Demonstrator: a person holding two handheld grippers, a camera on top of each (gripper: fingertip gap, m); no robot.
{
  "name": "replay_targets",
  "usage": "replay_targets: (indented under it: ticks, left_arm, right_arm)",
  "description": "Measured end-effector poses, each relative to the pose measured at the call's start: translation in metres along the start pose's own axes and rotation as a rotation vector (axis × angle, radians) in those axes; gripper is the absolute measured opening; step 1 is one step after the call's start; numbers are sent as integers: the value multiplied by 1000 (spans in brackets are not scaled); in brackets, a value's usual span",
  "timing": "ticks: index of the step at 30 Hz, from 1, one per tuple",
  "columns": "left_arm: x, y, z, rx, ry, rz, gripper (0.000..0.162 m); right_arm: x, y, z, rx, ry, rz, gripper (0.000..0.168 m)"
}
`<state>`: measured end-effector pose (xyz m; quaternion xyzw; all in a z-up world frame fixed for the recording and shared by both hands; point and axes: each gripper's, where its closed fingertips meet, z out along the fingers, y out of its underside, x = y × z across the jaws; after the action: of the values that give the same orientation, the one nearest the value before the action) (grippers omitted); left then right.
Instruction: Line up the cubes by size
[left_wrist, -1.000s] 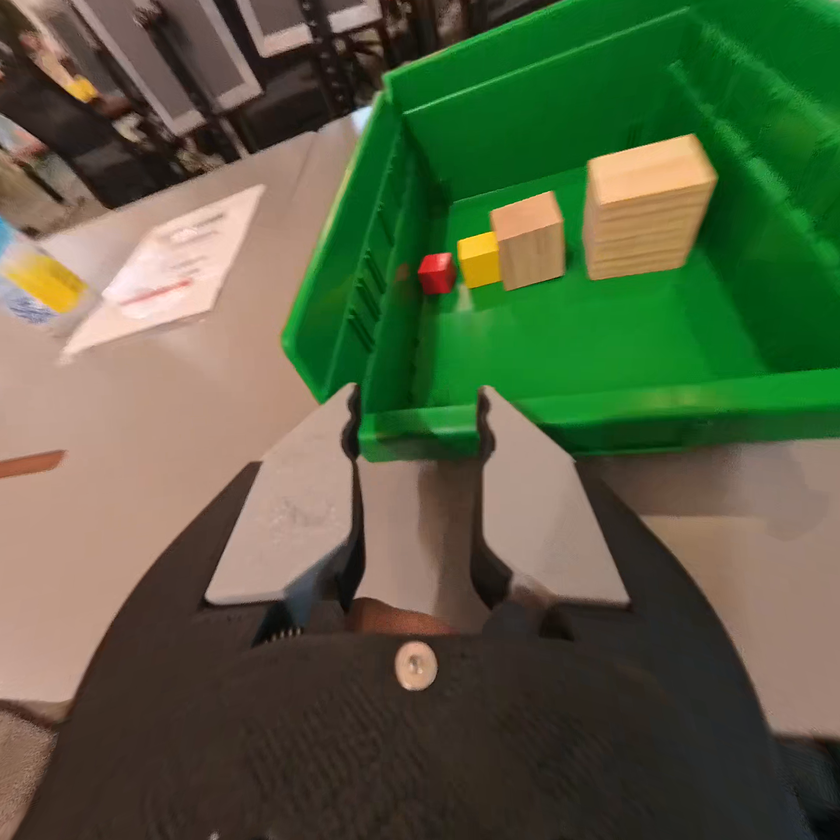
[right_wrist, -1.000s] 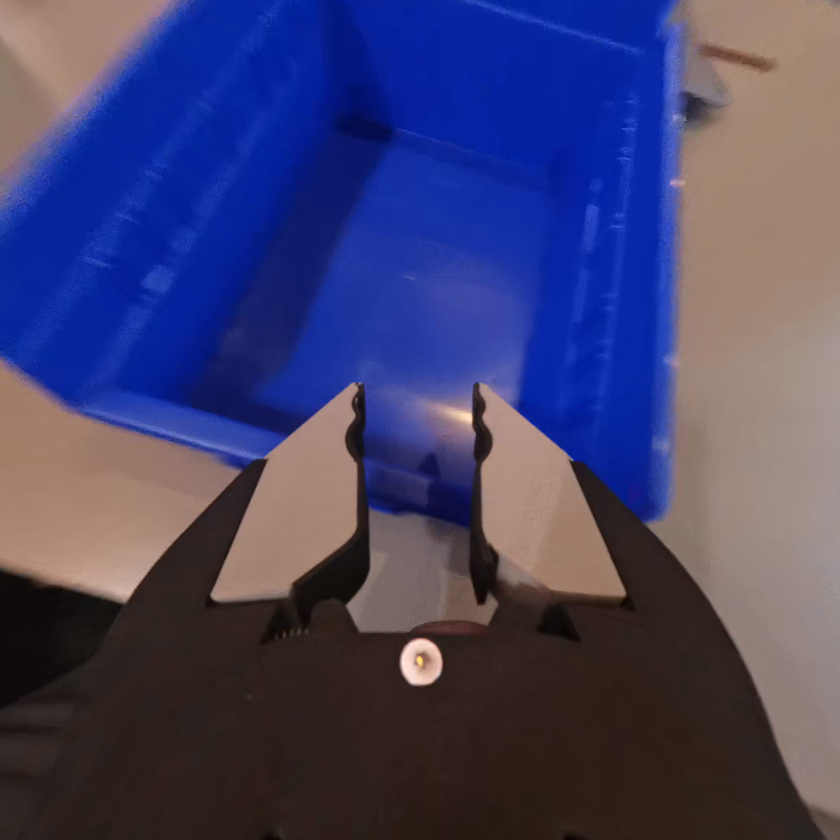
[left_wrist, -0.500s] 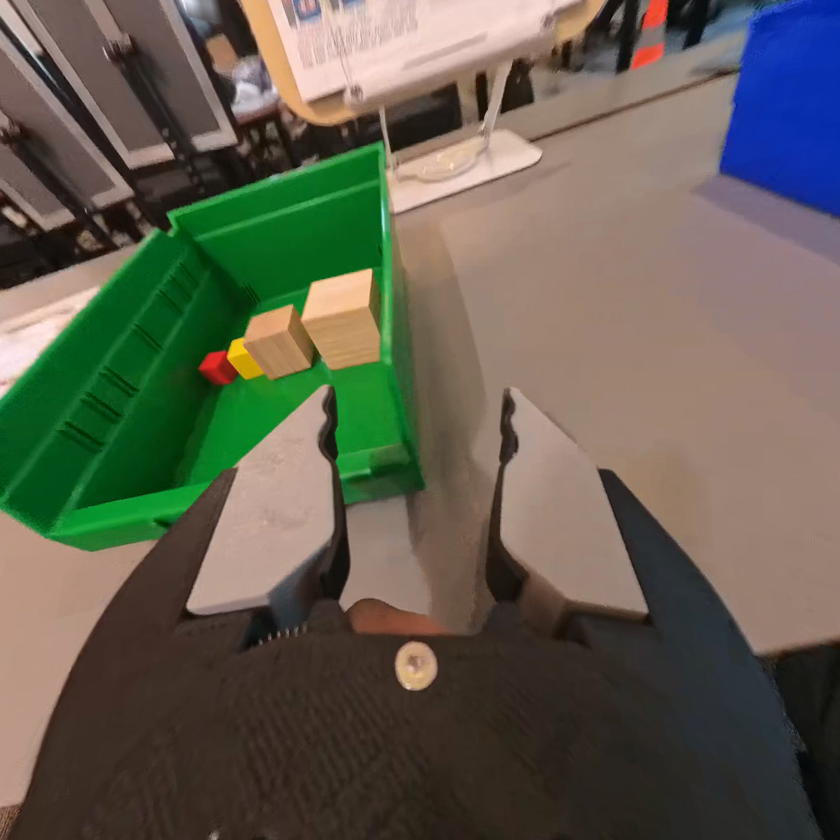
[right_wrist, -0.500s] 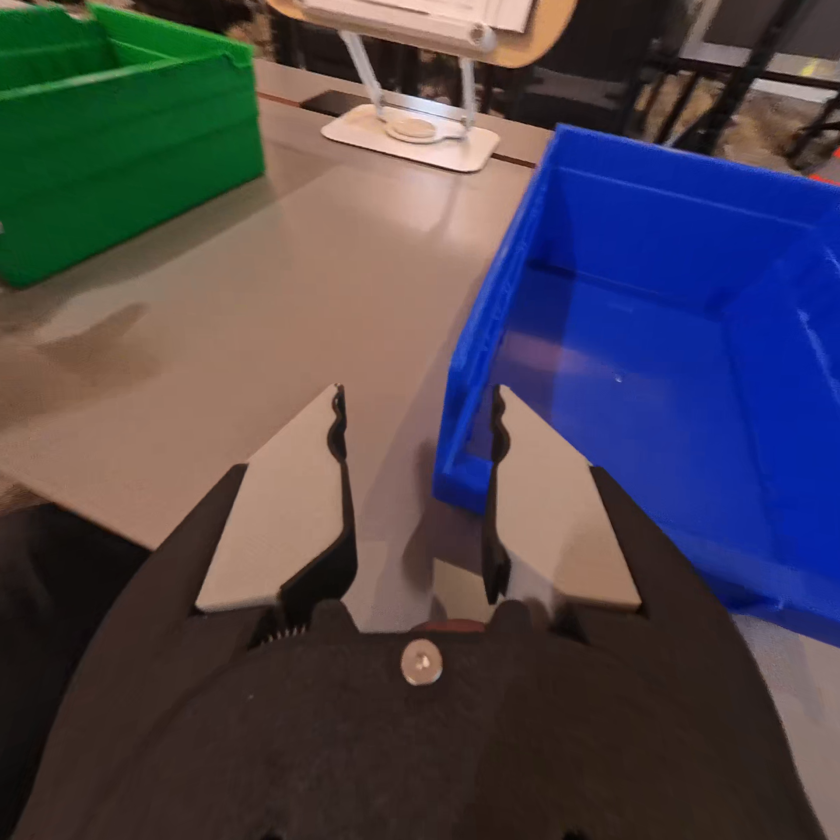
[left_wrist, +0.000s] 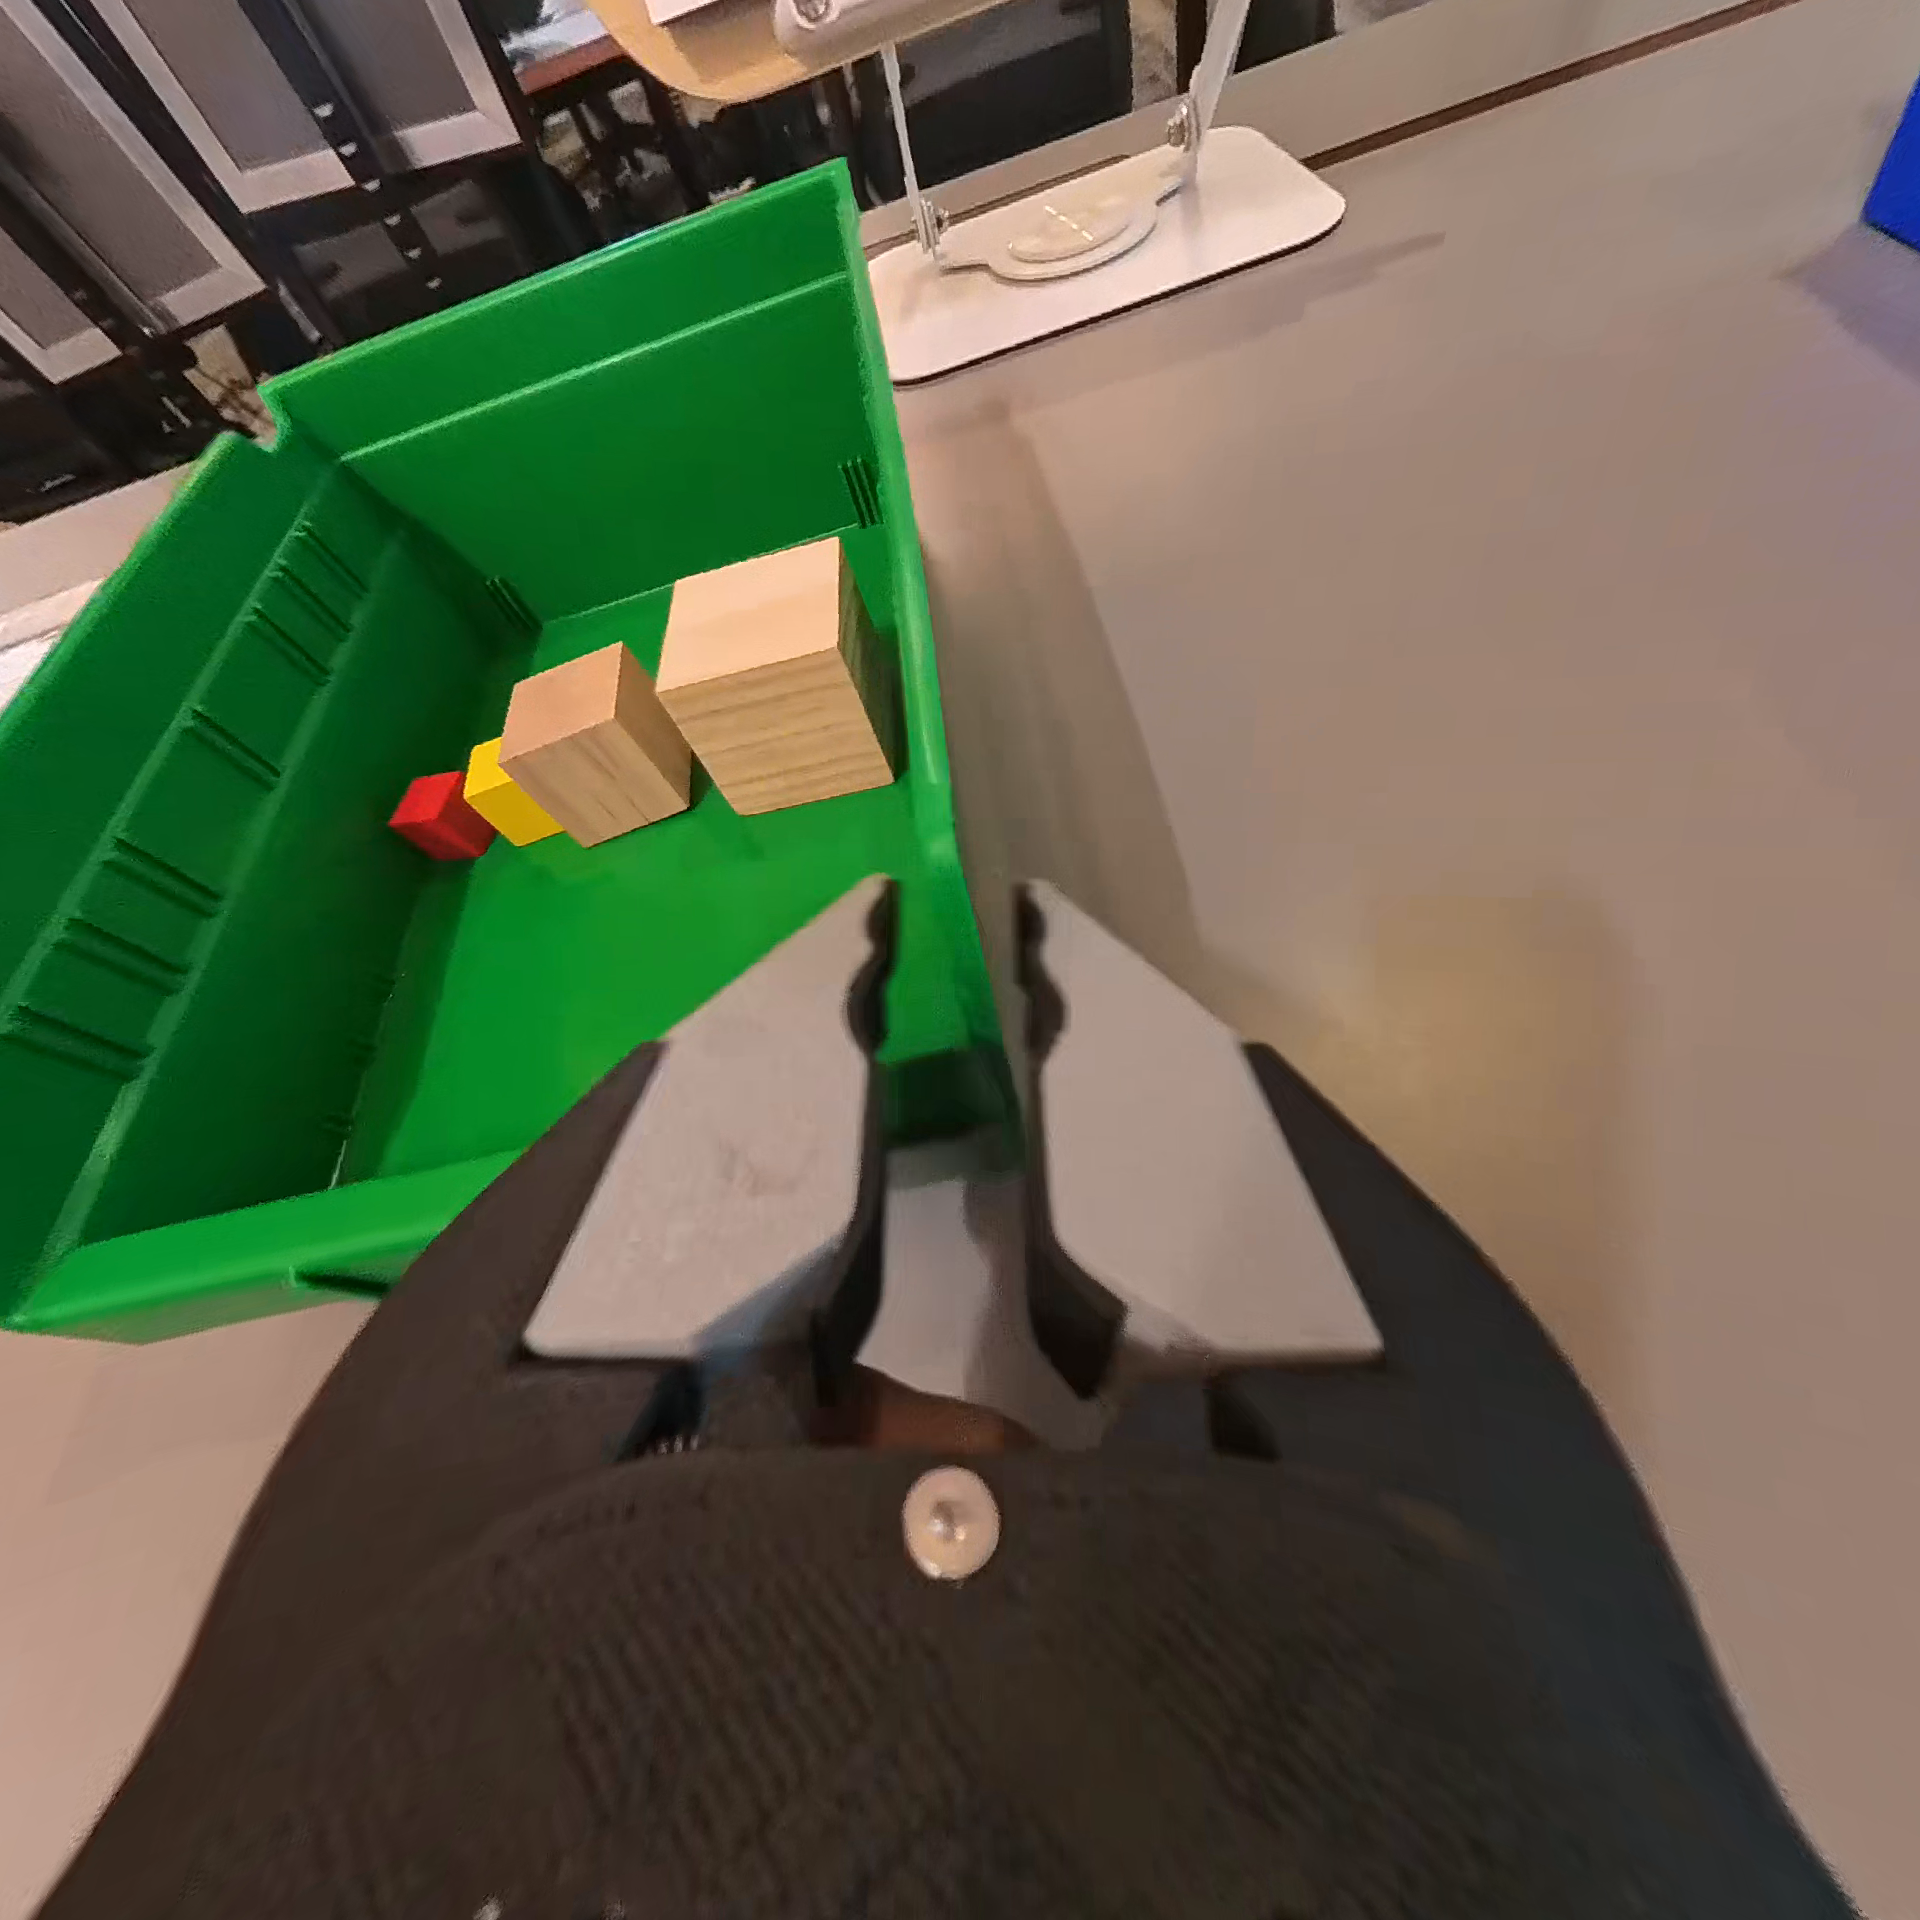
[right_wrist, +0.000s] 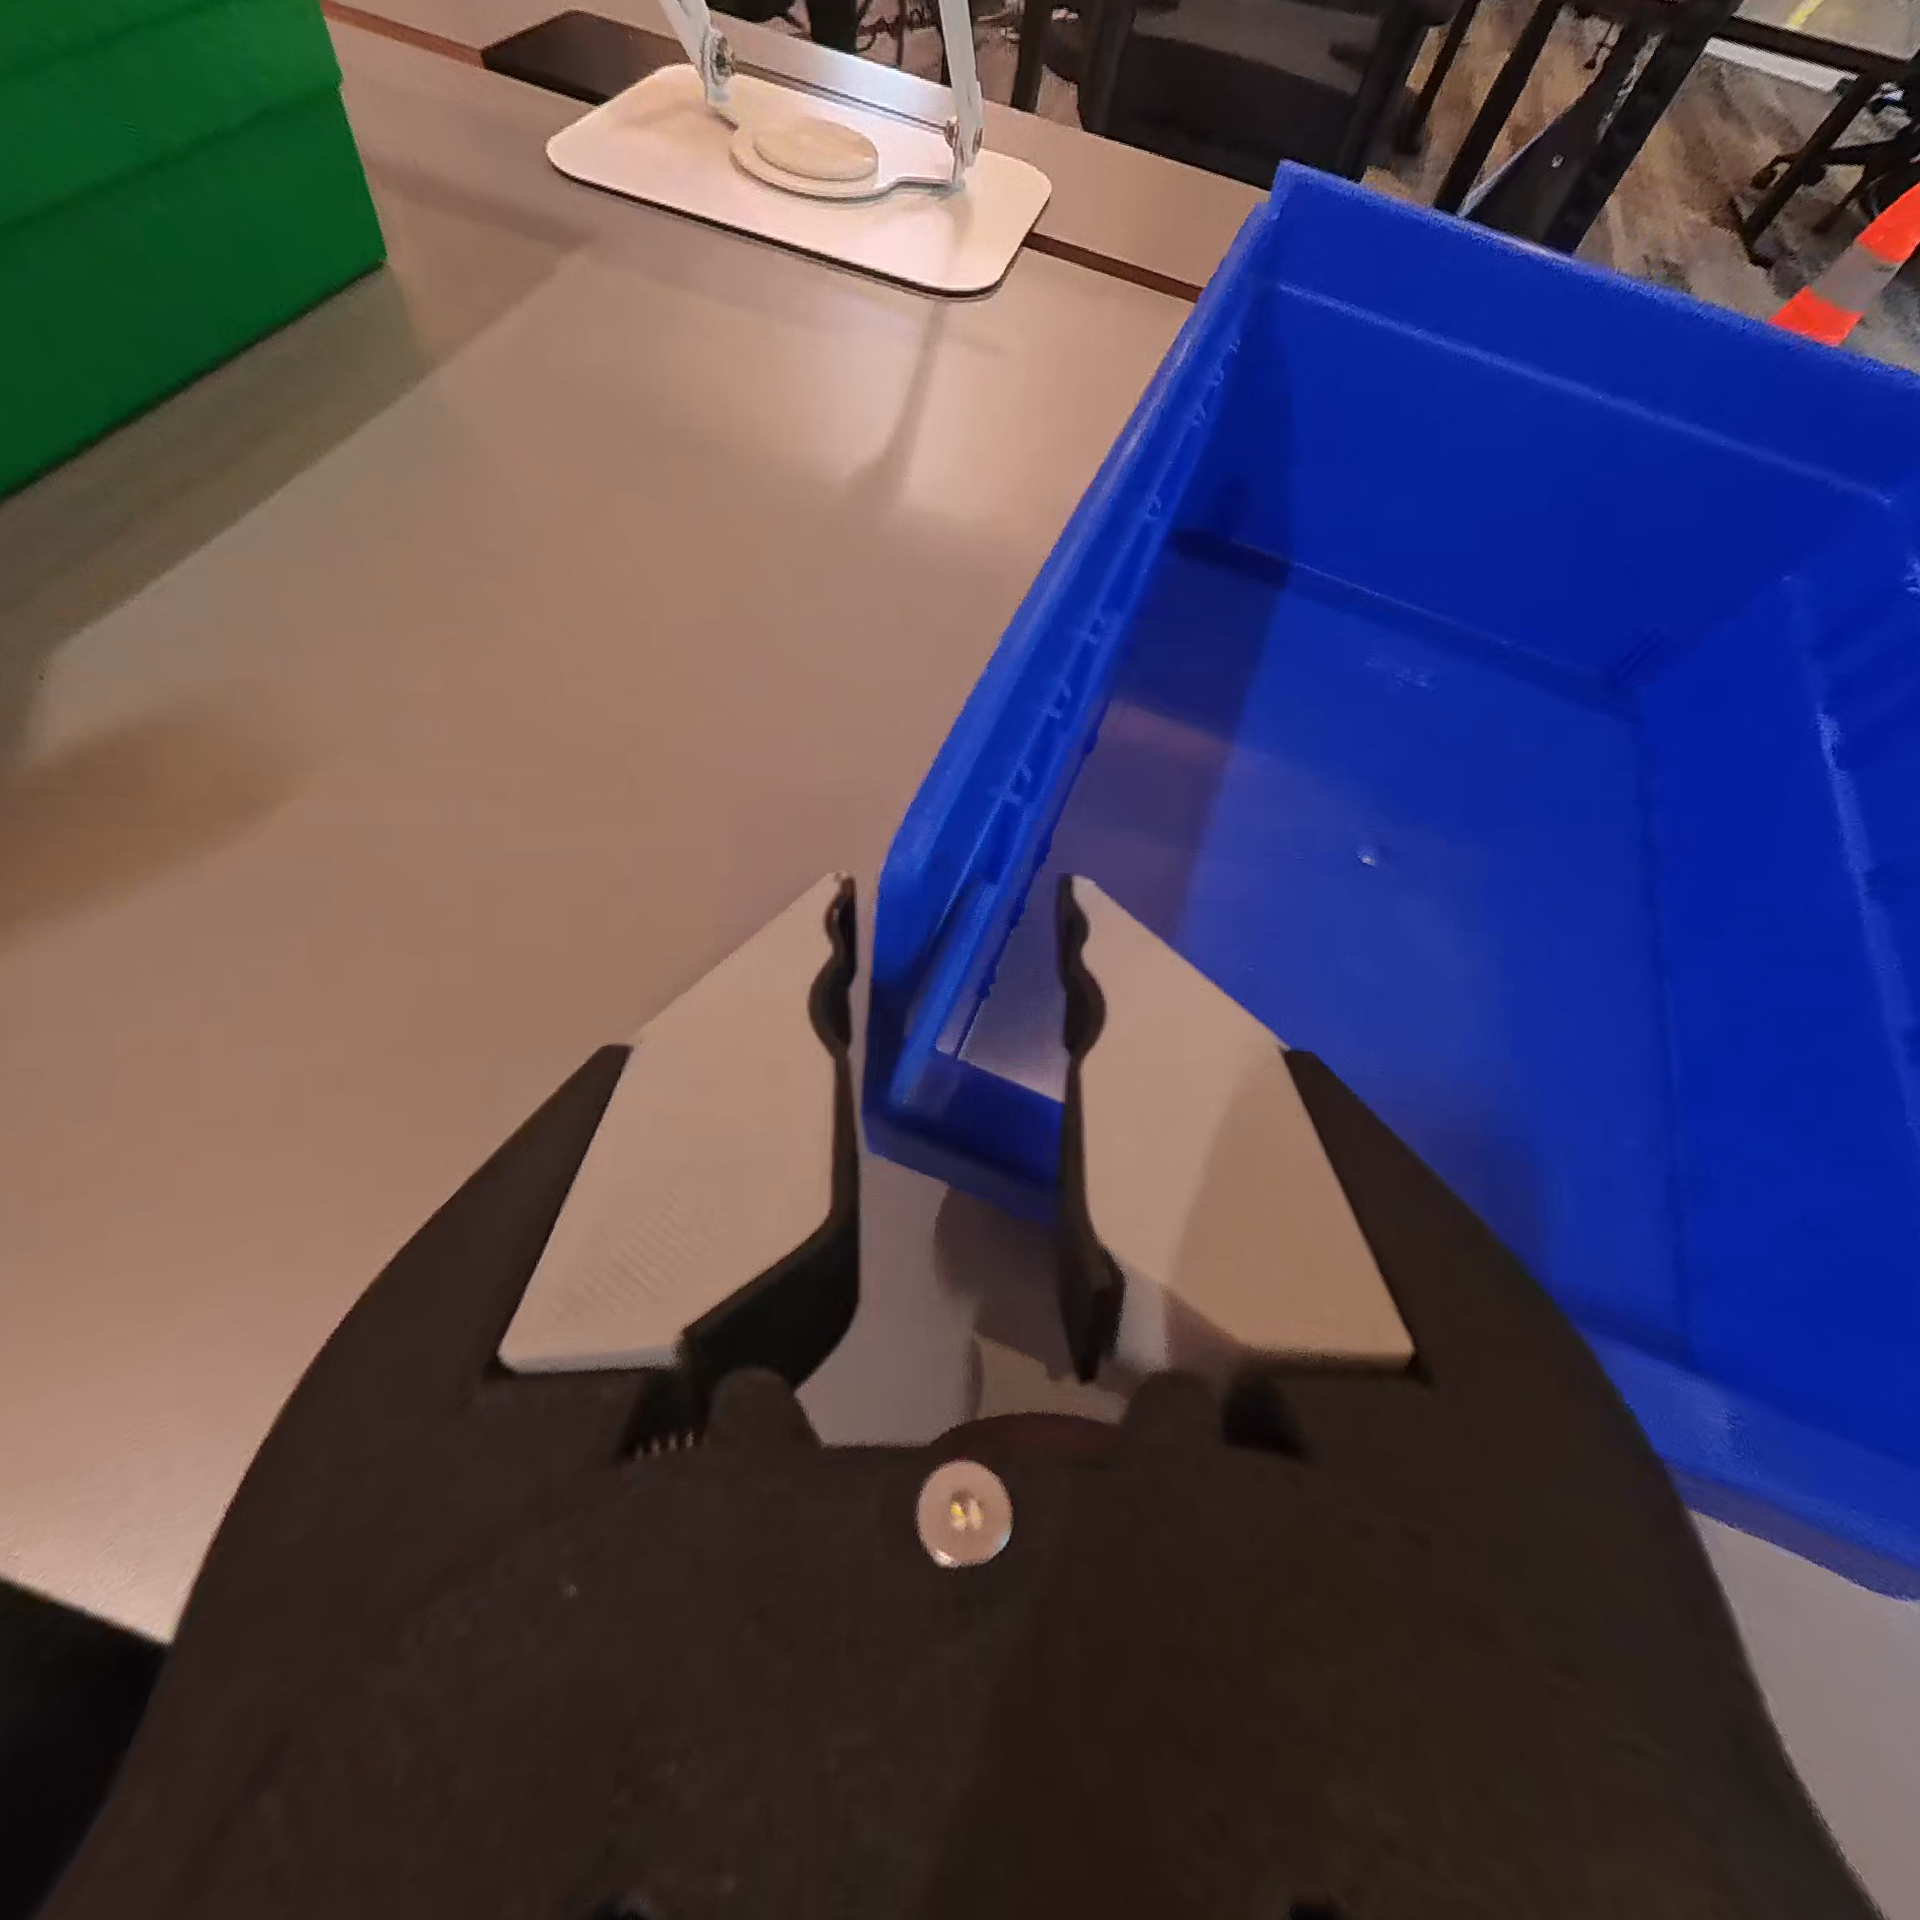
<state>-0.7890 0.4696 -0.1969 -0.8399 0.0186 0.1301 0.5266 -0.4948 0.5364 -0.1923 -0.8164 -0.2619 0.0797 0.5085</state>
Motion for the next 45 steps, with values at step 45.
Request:
replay_targets:
  ticks: [45]
  left_arm:
    - [-119,-152,-86,567,5,-152,81]
  right_arm:
    - [-72,-180,-81,448,-392,-96,83]
